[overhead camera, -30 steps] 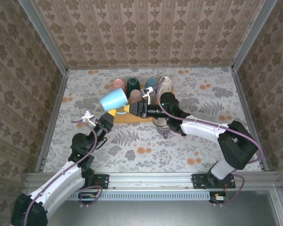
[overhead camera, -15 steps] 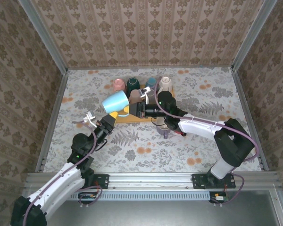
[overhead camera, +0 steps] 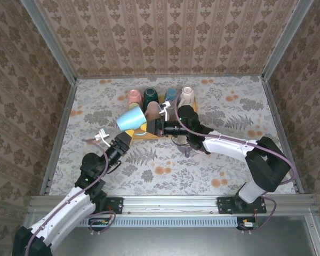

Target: Turn the mug right side up

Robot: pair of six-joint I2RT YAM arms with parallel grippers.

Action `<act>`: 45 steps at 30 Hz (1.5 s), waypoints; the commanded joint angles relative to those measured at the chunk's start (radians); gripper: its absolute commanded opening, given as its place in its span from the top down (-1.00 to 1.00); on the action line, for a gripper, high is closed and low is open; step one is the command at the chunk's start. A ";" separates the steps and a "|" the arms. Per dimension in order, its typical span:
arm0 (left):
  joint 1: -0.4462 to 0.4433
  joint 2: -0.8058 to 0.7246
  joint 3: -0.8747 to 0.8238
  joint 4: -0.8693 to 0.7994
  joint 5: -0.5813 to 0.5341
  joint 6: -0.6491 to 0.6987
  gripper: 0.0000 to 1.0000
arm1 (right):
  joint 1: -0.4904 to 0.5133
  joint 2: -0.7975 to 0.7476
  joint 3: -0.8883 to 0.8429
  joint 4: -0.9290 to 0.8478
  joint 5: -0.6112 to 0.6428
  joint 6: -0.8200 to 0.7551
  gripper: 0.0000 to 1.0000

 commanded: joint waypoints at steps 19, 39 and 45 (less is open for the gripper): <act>-0.003 -0.031 0.423 -0.995 -0.239 0.515 -0.71 | 0.191 -0.365 0.094 -0.838 0.689 -0.598 1.00; 0.009 0.069 0.567 -1.049 -0.359 0.730 -0.73 | 0.474 -0.002 0.359 -1.354 1.293 -0.297 1.00; 0.015 0.069 0.540 -1.006 -0.318 0.750 -0.73 | 0.454 0.077 0.346 -1.308 1.297 -0.283 1.00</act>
